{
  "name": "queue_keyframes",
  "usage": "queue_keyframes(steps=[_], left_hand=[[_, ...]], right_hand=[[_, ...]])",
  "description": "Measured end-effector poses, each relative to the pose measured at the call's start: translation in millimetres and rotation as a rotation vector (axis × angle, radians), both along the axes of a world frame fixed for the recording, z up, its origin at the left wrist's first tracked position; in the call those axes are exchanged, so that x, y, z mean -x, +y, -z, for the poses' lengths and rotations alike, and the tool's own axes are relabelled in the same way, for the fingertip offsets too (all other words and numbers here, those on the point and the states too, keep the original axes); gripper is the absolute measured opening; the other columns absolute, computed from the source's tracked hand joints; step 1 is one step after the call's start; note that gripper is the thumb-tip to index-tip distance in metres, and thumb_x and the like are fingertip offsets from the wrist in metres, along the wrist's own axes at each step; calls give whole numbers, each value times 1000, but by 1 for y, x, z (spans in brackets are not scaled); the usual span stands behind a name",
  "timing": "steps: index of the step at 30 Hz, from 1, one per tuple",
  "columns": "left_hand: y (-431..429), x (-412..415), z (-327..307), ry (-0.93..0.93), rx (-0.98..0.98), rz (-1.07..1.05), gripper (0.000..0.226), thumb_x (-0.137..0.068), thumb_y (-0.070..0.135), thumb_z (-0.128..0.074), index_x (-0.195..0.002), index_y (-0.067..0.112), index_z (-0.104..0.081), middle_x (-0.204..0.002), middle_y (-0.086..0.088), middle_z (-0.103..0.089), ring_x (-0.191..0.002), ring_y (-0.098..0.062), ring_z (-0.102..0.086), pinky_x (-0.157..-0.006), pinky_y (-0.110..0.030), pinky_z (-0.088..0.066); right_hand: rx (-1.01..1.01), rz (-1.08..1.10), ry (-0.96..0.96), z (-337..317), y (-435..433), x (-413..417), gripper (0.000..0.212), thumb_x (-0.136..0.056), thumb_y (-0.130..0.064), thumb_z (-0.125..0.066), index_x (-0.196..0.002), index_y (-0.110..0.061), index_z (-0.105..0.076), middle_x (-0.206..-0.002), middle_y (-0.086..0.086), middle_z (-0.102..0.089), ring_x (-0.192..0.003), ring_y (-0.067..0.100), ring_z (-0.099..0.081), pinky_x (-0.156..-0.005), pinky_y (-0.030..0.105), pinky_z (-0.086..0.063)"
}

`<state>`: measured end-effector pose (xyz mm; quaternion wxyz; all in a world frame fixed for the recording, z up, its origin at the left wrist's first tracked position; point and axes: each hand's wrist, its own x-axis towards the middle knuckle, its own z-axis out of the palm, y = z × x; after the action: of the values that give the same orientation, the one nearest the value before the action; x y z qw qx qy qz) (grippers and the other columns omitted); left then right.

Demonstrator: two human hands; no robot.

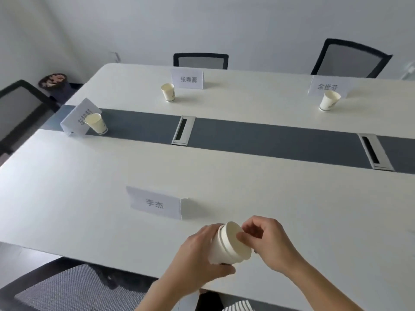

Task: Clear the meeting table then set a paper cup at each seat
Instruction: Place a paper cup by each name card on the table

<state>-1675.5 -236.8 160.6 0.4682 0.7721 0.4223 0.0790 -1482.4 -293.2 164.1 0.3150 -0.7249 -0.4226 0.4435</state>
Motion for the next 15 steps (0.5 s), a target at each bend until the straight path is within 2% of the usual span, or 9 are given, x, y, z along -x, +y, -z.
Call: queue_keyframes(steps=[6,10,15], left_hand=[[67,34,21,-9,45,-148,64,-61,43,-81,-117,42,-52,-100,21,-64,-90,-2,-60,-75,-26,-54],[99,69,42,-30,112,-340,61,-59,48,-81,-113,40,-54,-94,12,-67,-81,-10,-64,-69,-33,-58],[120,94,55,-40,165,-456,60,-59,48,-81,-112,40,-54,-92,8,-67,-77,-14,-66,-67,-38,-60]], right_hand=[[33,-8,43,-3,95,-2,10,-87,-9,-68,-80,-4,-65,-61,1,-67,-51,12,-55,-49,25,-46],[-35,54,-58,-4,173,-7,9,-88,-7,-66,-81,-3,-63,-68,7,-68,-47,9,-55,-44,22,-45],[-24,36,-234,29,267,7,8,-86,-13,-65,-81,-8,-61,-74,5,-67,-53,18,-64,-52,33,-53]])
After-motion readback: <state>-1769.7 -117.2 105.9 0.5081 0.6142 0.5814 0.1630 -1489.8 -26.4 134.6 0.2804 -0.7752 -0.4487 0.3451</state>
